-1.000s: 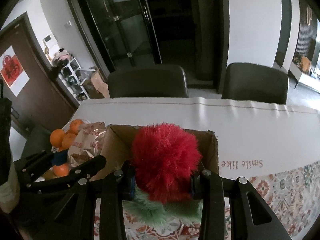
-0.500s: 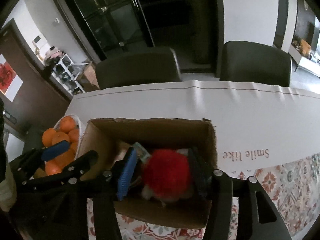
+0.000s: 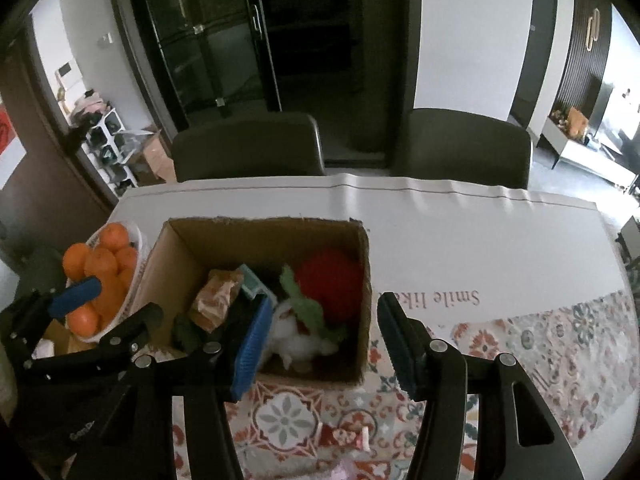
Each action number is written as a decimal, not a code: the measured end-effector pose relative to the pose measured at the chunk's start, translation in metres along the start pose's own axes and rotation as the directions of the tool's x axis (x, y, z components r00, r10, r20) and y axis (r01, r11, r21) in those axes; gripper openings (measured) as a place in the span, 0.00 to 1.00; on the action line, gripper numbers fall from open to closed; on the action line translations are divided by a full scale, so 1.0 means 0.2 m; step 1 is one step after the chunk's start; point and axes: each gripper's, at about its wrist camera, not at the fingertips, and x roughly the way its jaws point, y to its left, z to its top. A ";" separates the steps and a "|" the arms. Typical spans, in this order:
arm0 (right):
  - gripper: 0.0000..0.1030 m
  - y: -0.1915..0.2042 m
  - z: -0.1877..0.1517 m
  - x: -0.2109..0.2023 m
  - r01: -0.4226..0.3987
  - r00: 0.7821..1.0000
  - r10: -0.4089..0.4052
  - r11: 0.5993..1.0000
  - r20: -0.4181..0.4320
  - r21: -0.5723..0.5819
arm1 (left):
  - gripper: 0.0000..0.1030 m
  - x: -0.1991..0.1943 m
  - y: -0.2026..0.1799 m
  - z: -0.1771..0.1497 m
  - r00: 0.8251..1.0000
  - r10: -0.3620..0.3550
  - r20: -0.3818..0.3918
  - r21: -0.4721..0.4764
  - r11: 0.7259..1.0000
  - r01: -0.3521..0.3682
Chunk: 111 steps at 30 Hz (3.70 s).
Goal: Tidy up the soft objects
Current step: 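Withdraw both grippers from the box toward the remaining wrappers, then close left gripper on the pink snack bar while right gripper grasps the red candy, then lift and carry the snack bar and red candy over the box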
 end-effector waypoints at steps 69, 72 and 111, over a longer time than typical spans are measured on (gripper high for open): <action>0.55 -0.17 -0.83 0.46 -0.220 0.951 0.132 0.925 -0.280 -0.309 | 0.67 0.57 -0.65 -0.87 0.885 -0.171 -0.433 0.221 0.932 0.288; 0.55 -0.16 -0.83 0.49 -0.233 0.949 0.134 0.907 -0.285 -0.350 | 0.64 0.59 -0.67 -0.89 0.888 -0.159 -0.432 0.229 0.933 0.278; 0.31 -0.08 -0.87 0.65 -0.186 0.948 0.082 0.928 -0.308 -0.324 | 0.22 0.60 -0.28 -0.88 0.920 -0.217 -0.327 -0.072 0.976 0.205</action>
